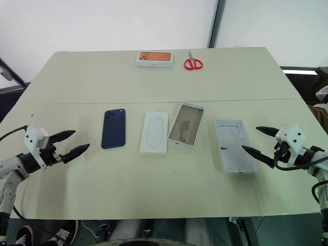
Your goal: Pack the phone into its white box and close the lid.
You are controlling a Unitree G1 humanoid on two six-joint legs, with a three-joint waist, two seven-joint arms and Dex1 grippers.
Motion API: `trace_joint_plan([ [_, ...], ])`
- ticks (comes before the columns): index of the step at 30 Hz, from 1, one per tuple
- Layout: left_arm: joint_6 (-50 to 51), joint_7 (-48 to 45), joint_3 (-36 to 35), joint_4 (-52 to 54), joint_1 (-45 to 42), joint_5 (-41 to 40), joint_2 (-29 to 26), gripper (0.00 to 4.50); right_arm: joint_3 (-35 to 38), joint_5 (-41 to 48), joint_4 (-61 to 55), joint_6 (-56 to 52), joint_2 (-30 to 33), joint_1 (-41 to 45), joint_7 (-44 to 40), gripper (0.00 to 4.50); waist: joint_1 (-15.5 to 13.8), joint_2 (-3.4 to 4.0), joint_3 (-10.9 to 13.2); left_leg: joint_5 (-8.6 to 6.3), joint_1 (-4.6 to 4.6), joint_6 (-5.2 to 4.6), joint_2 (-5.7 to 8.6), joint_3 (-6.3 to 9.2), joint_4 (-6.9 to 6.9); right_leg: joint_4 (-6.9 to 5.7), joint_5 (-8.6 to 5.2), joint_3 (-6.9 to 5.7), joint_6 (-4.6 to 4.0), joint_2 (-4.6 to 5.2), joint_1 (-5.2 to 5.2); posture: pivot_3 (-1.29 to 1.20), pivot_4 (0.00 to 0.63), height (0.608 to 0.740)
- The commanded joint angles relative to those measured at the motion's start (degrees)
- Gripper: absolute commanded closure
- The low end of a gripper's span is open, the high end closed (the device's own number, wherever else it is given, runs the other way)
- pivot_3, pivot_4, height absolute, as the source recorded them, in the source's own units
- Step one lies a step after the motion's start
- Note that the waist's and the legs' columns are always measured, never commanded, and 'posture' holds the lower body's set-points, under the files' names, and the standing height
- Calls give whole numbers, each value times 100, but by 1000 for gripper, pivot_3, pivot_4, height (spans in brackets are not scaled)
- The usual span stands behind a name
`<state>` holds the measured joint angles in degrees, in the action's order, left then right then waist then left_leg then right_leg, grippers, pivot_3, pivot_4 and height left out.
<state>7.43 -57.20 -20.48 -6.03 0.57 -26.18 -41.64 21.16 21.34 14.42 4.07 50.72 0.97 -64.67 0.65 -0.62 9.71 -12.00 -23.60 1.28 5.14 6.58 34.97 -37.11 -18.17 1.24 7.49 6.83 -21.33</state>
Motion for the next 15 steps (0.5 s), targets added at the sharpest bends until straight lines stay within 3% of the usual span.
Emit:
trace_joint_plan([
  [1,-131,43,6,27,-29,84,7,0,153,70,-218,-72,55,-11,83,54,1,0,0,0,0,0,0,0,0,0,0,0,0,0,0,0,150,740],
  [15,-83,-11,122,-115,-335,151,-42,0,119,168,-746,-342,-56,-158,223,54,-11,1,2,0,0,0,1,0,0,0,1,0,1,0,-1,0,150,740],
])
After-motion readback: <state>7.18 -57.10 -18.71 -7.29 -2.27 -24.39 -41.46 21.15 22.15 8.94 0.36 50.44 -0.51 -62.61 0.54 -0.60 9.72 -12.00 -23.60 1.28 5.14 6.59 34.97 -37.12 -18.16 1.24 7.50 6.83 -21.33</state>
